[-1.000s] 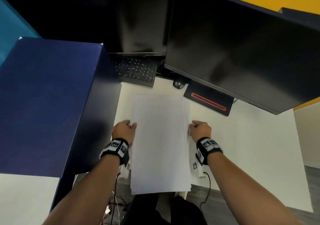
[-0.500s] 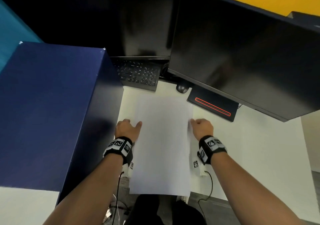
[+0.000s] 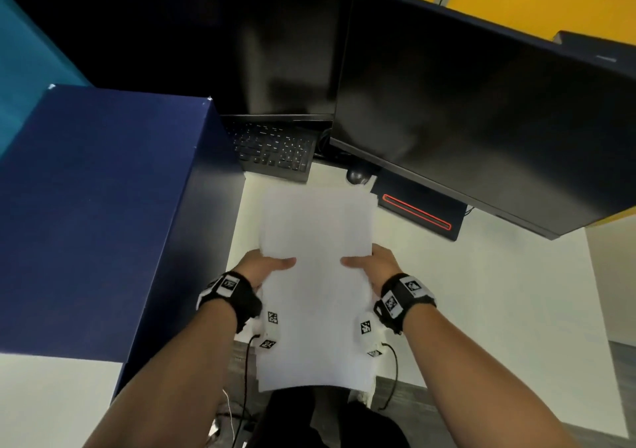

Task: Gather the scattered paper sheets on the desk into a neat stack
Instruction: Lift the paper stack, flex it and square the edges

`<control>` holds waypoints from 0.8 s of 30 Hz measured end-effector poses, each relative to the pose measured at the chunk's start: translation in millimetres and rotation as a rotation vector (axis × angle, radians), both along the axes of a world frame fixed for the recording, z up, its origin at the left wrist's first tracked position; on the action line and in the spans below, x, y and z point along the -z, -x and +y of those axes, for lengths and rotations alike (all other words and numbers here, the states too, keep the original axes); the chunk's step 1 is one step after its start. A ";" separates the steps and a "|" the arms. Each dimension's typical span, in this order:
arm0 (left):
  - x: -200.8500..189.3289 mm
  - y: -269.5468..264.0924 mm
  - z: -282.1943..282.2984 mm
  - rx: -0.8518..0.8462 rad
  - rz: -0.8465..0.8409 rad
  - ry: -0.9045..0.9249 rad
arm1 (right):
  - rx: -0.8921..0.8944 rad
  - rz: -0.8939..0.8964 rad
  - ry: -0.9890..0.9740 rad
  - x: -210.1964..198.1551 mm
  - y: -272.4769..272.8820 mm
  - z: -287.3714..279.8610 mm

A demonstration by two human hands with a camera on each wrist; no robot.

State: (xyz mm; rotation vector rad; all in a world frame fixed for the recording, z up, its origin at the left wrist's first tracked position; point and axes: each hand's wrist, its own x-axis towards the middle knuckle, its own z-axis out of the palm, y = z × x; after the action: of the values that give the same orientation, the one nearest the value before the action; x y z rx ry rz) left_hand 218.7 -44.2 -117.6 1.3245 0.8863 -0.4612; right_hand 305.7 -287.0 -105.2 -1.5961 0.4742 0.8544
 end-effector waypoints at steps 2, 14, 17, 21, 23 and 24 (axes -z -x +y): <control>-15.7 12.5 -2.1 -0.021 -0.108 0.102 | 0.003 -0.028 -0.192 -11.6 9.8 -10.0; -147.4 -13.4 -57.8 0.080 -0.546 -0.459 | 0.111 -0.709 -0.154 -136.8 14.5 -72.5; -160.6 -19.9 -78.8 0.063 -0.672 -0.545 | 0.135 -0.847 -0.079 -150.7 15.8 -83.8; -184.4 -23.5 -94.7 0.125 -0.880 -0.637 | 0.161 -0.999 -0.050 -172.6 17.2 -100.3; -187.9 -24.9 -99.6 0.132 -0.922 -0.631 | 0.160 -1.071 -0.048 -179.5 20.9 -106.8; -185.2 -26.2 -101.0 0.141 -0.906 -0.616 | 0.162 -1.085 -0.047 -178.9 21.9 -110.1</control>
State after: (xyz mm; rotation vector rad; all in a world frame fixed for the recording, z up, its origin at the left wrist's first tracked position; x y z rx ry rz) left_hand 244.9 -145.2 67.6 1.9184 0.1539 0.3513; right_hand 283.7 -397.0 73.8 -1.6919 -0.1982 -0.1849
